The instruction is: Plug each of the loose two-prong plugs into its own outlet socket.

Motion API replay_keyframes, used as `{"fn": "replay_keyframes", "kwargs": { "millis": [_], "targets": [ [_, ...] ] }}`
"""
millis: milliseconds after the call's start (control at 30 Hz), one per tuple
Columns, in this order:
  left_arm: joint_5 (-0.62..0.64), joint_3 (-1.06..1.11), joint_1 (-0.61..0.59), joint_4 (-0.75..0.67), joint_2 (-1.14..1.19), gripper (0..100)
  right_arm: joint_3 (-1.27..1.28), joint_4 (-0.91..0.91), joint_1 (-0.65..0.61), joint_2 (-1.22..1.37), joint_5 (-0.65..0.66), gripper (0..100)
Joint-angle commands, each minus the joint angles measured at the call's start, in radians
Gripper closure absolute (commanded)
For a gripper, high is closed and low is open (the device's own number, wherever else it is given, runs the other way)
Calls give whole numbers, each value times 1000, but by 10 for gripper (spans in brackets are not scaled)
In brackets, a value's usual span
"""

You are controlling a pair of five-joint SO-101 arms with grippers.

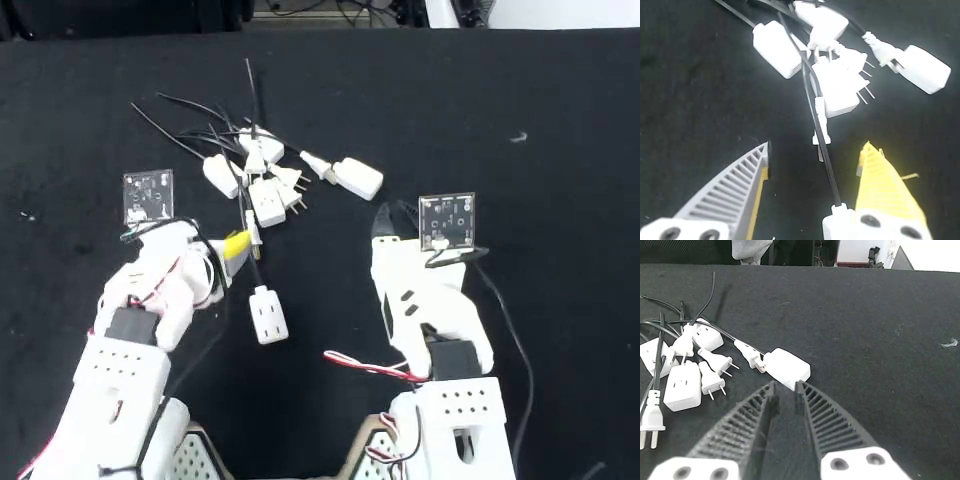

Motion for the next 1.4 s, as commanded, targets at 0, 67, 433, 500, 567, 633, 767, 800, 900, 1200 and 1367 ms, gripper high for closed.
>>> {"fn": "replay_keyframes", "kwargs": {
  "millis": [0,67,433,500,567,633,767,800,900,1200,1367],
  "targets": [
    [81,-59,16,-91,186,712,-8,-23,12,-25,0,932],
    [98,-105,41,-104,304,712,-8,-21,12,-25,0,932],
    [143,-289,68,-101,767,771,-7,-23,12,-25,0,932],
    [143,-292,67,-100,767,827,-7,-25,12,-25,0,932],
    [143,-294,67,-100,766,878,-7,-26,12,-25,0,932],
    [143,-288,70,-100,744,913,-7,-26,12,-25,0,932],
    [143,-291,74,-5,644,918,-7,-26,12,-25,0,932],
    [141,-291,76,29,612,913,-7,-26,12,-25,0,932],
    [137,-275,76,112,523,897,-7,-26,12,-25,0,932],
    [-127,-177,-131,204,262,894,-33,80,-238,-25,0,931],
    [-186,-173,-429,371,118,894,-28,69,-578,-16,0,931]
  ]
}}
